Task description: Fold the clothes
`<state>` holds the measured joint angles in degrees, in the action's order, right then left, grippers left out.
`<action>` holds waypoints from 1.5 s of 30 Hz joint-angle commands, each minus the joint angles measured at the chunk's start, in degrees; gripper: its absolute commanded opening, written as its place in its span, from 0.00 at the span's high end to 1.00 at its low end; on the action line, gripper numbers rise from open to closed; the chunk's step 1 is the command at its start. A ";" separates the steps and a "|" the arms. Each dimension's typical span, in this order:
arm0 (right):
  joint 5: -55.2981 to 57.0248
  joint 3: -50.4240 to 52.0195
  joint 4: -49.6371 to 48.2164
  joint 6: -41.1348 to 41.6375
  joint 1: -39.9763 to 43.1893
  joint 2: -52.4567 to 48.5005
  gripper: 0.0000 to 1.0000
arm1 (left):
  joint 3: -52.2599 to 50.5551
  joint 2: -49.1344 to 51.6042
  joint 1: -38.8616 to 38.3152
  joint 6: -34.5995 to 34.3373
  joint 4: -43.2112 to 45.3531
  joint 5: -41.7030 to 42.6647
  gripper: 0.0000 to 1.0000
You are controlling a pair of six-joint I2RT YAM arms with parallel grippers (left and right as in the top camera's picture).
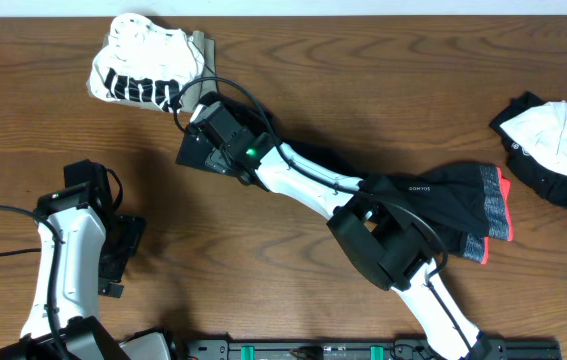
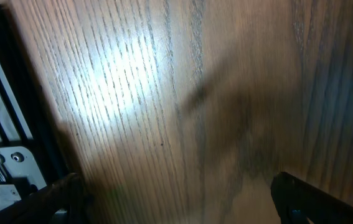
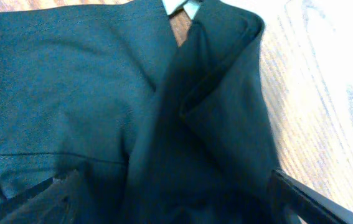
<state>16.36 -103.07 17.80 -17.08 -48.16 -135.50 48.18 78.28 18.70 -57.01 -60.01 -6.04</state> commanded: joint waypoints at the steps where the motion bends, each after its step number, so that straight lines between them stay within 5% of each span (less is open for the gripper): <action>1: 0.72 -0.74 -0.39 -0.59 0.11 -0.55 0.12 | -0.28 -0.04 0.26 -0.50 -0.28 -1.09 0.02; 5: -0.11 -0.74 -0.28 -0.57 0.20 -1.18 0.22 | -0.28 -0.04 0.26 -0.50 -0.28 -1.09 0.02; 8: -0.11 -0.74 -0.37 -0.55 0.20 -1.79 0.46 | -0.28 -0.04 0.26 -0.50 -0.28 -1.11 0.02; 11: -0.11 -0.74 -0.44 -0.55 0.15 -1.88 0.52 | -0.28 -0.04 0.26 -0.50 -0.28 -1.09 0.02; 17: -0.11 -0.74 -0.42 -0.55 0.15 -1.88 0.83 | -0.28 -0.04 0.26 -0.50 -0.28 -1.11 0.02; 23: -1.42 -0.74 -0.20 -0.11 0.15 -1.88 0.97 | -0.28 -0.04 0.26 -0.50 -0.28 -1.11 0.02; 45: -9.46 -10.69 14.38 2.95 -5.11 -0.68 0.99 | -0.28 -0.04 0.26 -0.50 -0.09 -1.09 0.02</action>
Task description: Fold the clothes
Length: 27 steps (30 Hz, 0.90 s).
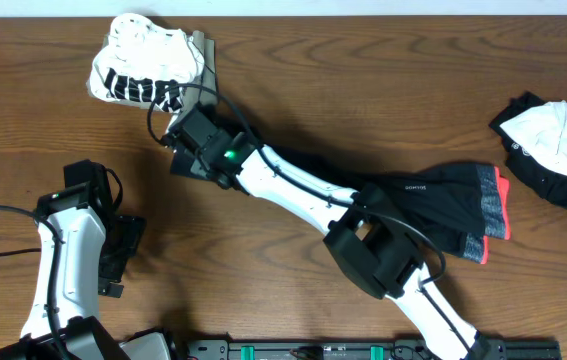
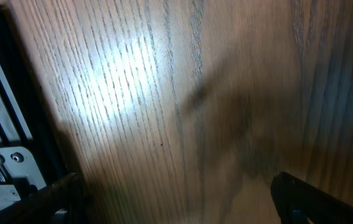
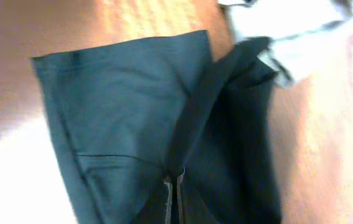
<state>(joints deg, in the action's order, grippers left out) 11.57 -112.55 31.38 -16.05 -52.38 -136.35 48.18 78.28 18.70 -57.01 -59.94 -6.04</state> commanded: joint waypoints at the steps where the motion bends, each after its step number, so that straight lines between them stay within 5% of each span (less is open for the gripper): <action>1: -5.70 -1.18 1.42 1.92 -1.09 0.17 0.99 | -0.28 -0.04 0.26 -0.50 -0.15 -1.11 0.02; 27: -14.78 -1.18 6.19 3.32 -8.35 0.17 0.99 | -0.28 -0.04 0.26 -0.50 -0.13 -1.11 0.02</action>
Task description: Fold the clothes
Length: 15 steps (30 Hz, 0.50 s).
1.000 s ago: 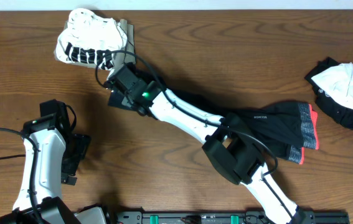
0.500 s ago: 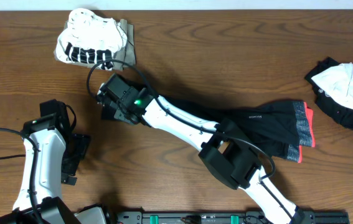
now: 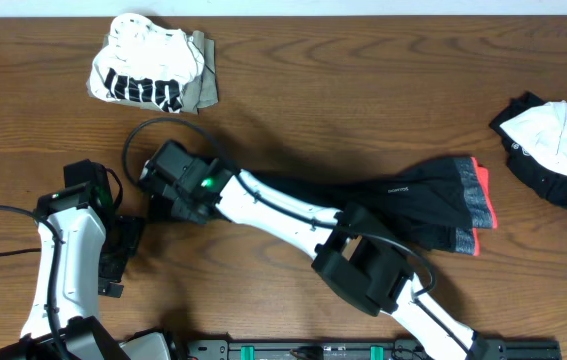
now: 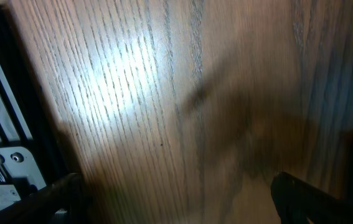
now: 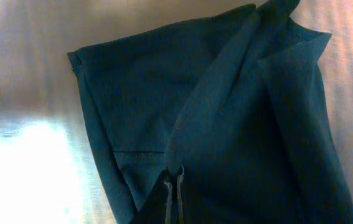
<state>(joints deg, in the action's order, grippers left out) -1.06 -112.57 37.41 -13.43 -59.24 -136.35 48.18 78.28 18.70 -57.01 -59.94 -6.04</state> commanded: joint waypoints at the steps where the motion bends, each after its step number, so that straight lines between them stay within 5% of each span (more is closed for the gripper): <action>1: -2.25 -1.16 0.31 0.72 -1.88 0.17 0.99 | -0.28 -0.04 0.26 -0.50 -0.11 -1.11 0.02; 11: -1.79 -1.22 0.74 1.70 -1.38 1.51 0.99 | -0.28 -0.04 0.26 -0.52 0.26 -3.65 0.02; 15: -1.75 -1.22 0.74 4.44 -0.33 2.69 0.76 | -0.28 -0.04 0.26 -0.52 0.31 -3.65 0.02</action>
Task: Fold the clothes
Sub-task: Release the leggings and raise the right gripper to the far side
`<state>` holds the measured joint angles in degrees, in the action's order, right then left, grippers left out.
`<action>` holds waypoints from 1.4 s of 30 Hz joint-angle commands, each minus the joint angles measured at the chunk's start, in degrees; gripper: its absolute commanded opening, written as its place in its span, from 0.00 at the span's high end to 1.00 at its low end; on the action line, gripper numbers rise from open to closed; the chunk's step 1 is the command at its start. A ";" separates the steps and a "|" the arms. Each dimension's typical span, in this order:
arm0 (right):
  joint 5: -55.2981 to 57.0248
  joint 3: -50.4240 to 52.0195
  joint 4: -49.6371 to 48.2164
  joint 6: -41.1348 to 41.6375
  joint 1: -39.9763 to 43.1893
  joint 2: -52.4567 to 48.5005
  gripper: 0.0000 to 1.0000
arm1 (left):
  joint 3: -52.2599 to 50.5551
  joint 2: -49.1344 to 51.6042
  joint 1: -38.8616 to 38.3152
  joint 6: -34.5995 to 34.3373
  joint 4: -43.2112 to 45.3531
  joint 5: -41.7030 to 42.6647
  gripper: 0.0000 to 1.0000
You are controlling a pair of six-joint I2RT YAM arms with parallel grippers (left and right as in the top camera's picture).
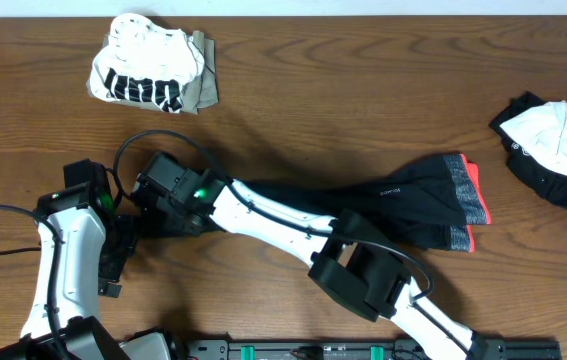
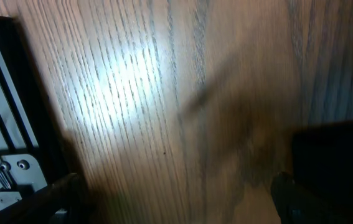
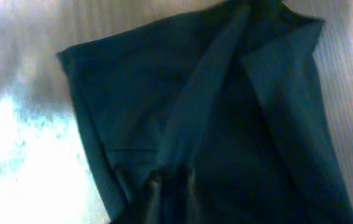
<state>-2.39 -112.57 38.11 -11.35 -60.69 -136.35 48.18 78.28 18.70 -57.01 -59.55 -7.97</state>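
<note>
A black garment (image 1: 403, 200) with a grey and red waistband lies stretched across the table's middle. My right gripper (image 1: 151, 208) holds its left end. In the right wrist view the gripper (image 3: 171, 186) is shut on a fold of the black cloth (image 3: 195, 106). My left gripper (image 1: 121, 258) hangs open just left of it, over bare wood. In the left wrist view the left gripper (image 2: 176, 202) holds nothing, and a dark shape (image 2: 335, 158) shows at the right edge.
A folded white garment with black stripes (image 1: 146, 72) lies at the back left on a beige piece. A crumpled black and white garment (image 1: 558, 140) sits at the right edge. A black rail (image 1: 363, 350) runs along the front edge.
My right gripper has moved a little further left and toward the front with the black garment, close to the left gripper. A dark shape now shows in the left wrist view.
My right gripper stood open over the black cloth near the striped pile. Then it was shut on a fold of it. It then held the cloth lower left, and now beside the left gripper, with the garment stretched out. The left arm stayed put.
</note>
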 commanded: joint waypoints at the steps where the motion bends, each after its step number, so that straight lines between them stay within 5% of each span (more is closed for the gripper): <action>1: -0.39 -1.25 -0.07 3.89 1.42 3.30 0.68 | -0.28 -0.04 0.26 -0.52 0.46 -1.73 0.02; 4: -0.37 -1.44 -0.24 7.96 2.43 6.40 0.54 | -0.28 -0.04 0.24 -0.50 0.70 -1.70 0.02; 5: -0.15 -1.44 -0.20 8.81 2.86 7.82 0.37 | -0.28 -0.07 0.24 -0.50 0.31 -1.60 0.02; 6: 0.81 -1.44 -0.11 9.81 3.26 9.09 0.01 | -0.28 -0.07 0.24 -0.50 -0.17 -0.74 0.02; 13: 14.21 -1.44 6.51 27.15 8.50 17.64 0.01 | -0.28 -0.04 -0.15 14.88 6.27 22.23 0.02; 16: 13.94 -1.44 10.16 33.05 12.26 18.73 0.01 | -0.28 -0.04 -1.55 16.13 7.65 27.87 0.02; 29: -1.53 -1.36 23.43 35.95 30.10 18.71 0.01 | -0.28 -0.04 -5.66 3.19 13.49 28.52 0.02; 42: -1.51 -1.25 29.22 34.42 35.45 18.71 0.01 | -0.50 9.53 -7.41 3.93 26.34 28.57 0.02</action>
<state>-3.14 -114.15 67.00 23.49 -25.30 -117.64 48.18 84.88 11.51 -52.53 -34.11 20.64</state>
